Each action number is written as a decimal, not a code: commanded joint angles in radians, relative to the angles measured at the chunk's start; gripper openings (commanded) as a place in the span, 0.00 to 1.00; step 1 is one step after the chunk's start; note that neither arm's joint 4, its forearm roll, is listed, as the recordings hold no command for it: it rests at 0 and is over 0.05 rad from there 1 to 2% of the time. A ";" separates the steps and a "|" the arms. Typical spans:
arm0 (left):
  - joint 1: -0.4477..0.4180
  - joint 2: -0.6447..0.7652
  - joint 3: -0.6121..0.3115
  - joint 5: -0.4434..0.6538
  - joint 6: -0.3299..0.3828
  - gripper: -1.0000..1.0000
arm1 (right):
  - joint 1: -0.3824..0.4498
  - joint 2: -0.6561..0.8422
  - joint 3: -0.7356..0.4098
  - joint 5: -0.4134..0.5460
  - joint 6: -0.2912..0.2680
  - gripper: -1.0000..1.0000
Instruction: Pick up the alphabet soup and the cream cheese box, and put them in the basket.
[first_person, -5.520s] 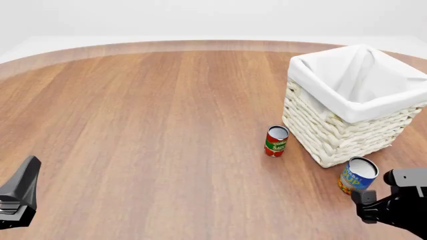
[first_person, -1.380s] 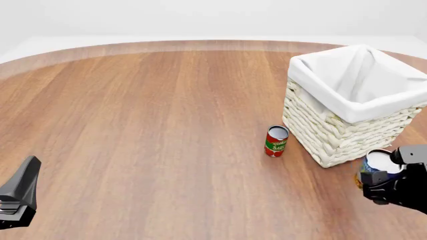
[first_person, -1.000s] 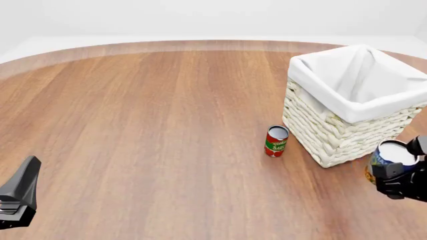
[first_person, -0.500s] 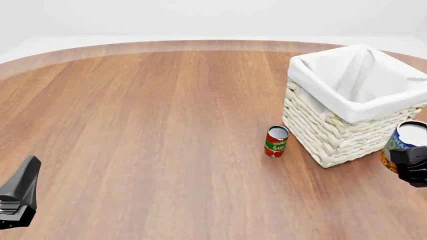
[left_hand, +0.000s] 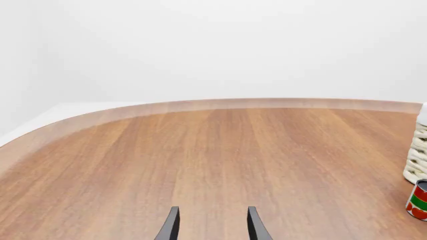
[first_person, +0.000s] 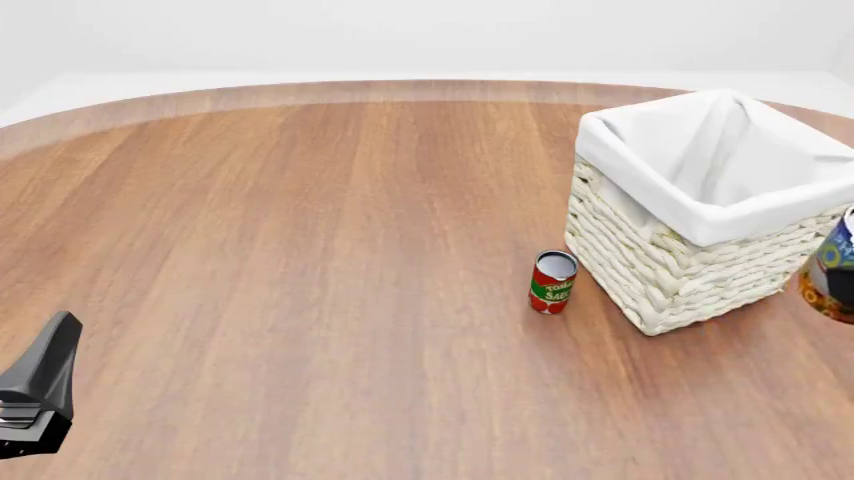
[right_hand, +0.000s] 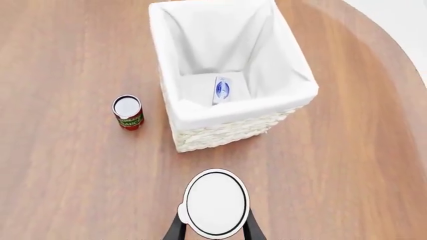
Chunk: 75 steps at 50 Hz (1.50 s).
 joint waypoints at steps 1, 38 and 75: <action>0.000 0.000 0.000 0.000 0.000 1.00 | 0.009 -0.040 -0.092 0.099 0.016 0.00; 0.000 0.000 0.000 0.000 0.000 1.00 | 0.012 0.073 -0.203 0.057 0.020 0.00; 0.000 0.000 0.000 0.000 0.000 1.00 | 0.020 0.287 -0.272 -0.077 -0.018 0.00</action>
